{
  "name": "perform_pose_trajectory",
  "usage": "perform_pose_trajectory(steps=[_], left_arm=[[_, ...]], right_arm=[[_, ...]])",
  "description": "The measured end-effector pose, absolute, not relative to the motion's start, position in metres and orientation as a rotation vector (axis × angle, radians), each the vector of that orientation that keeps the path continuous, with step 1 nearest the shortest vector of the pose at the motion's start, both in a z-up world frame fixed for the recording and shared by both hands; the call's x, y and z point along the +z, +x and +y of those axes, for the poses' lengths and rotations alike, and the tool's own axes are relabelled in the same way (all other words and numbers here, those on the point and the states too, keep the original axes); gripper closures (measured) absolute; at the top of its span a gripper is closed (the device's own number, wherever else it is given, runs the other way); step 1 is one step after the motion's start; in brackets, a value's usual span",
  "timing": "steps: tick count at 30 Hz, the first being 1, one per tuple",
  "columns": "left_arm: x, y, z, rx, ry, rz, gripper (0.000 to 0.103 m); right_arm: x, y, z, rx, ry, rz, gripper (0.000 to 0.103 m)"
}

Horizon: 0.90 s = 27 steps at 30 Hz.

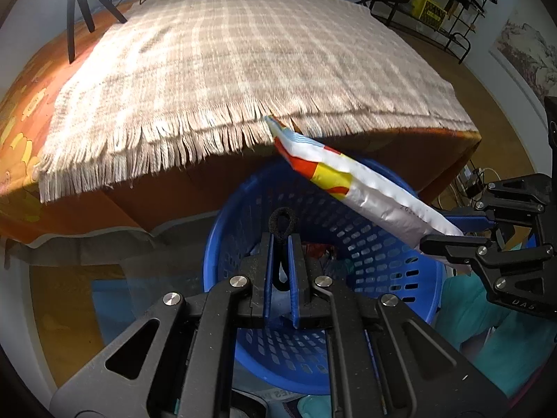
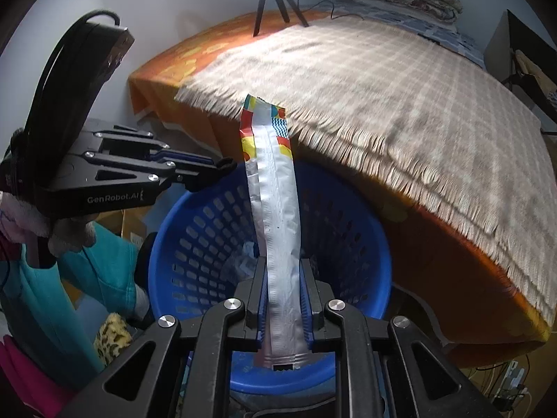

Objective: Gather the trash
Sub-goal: 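Carry the hair tie with the left gripper while the right gripper carries the strip to the basket, then open both grippers over the blue basket to drop hair tie and strip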

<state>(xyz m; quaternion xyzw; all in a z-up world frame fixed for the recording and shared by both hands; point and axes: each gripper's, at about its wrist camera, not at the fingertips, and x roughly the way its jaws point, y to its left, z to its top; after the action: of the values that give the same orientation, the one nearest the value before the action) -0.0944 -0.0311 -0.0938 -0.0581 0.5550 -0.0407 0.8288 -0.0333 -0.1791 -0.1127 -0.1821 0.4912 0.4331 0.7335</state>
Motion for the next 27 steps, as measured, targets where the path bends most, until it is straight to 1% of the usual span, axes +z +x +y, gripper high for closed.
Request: perform_pose_trajectory(steps=[7,10,12,13,14,16,19,21,23,24,25,26,27], left_arm=[[-0.103,-0.094,-0.036,-0.102,-0.12,1.206,0.097],[-0.104,-0.093,-0.035,-0.1,-0.12,1.212,0.097],[-0.107,-0.093,-0.035,-0.096,-0.124,1.22,0.097],[-0.108,-0.092,-0.034,-0.094,-0.127,1.224,0.092],[-0.109,-0.092,-0.034,-0.093,-0.13,1.226,0.081],[-0.11,-0.094,-0.033,-0.091,-0.137,1.222,0.065],[-0.111,-0.096,-0.032,-0.084,-0.135,1.221,0.064],[-0.112,-0.096,-0.03,-0.081,-0.139,1.224,0.064],[-0.112,-0.096,-0.028,-0.077,-0.141,1.228,0.063],[-0.112,-0.096,-0.027,-0.074,-0.143,1.229,0.063],[-0.112,-0.095,-0.026,-0.071,-0.145,1.229,0.058],[-0.112,-0.095,-0.025,-0.064,-0.149,1.227,0.05],[-0.111,-0.095,-0.023,-0.059,-0.152,1.223,0.047]], right_arm=[[-0.124,-0.035,-0.179,0.954,-0.408,1.116,0.088],[-0.127,-0.035,-0.178,0.955,-0.411,1.124,0.085],[-0.129,-0.036,-0.178,0.954,-0.415,1.13,0.084],[-0.13,-0.036,-0.178,0.955,-0.415,1.131,0.084],[-0.131,-0.037,-0.178,0.955,-0.417,1.134,0.083],[-0.132,-0.038,-0.178,0.956,-0.418,1.134,0.077],[-0.134,-0.038,-0.176,0.953,-0.425,1.132,0.072],[-0.134,-0.038,-0.176,0.949,-0.427,1.131,0.064],[-0.135,-0.039,-0.176,0.944,-0.432,1.126,0.055],[-0.134,-0.039,-0.176,0.941,-0.434,1.123,0.053],[-0.134,-0.039,-0.176,0.939,-0.436,1.12,0.049],[-0.133,-0.039,-0.176,0.936,-0.438,1.117,0.045],[-0.133,-0.039,-0.176,0.933,-0.44,1.113,0.042]])
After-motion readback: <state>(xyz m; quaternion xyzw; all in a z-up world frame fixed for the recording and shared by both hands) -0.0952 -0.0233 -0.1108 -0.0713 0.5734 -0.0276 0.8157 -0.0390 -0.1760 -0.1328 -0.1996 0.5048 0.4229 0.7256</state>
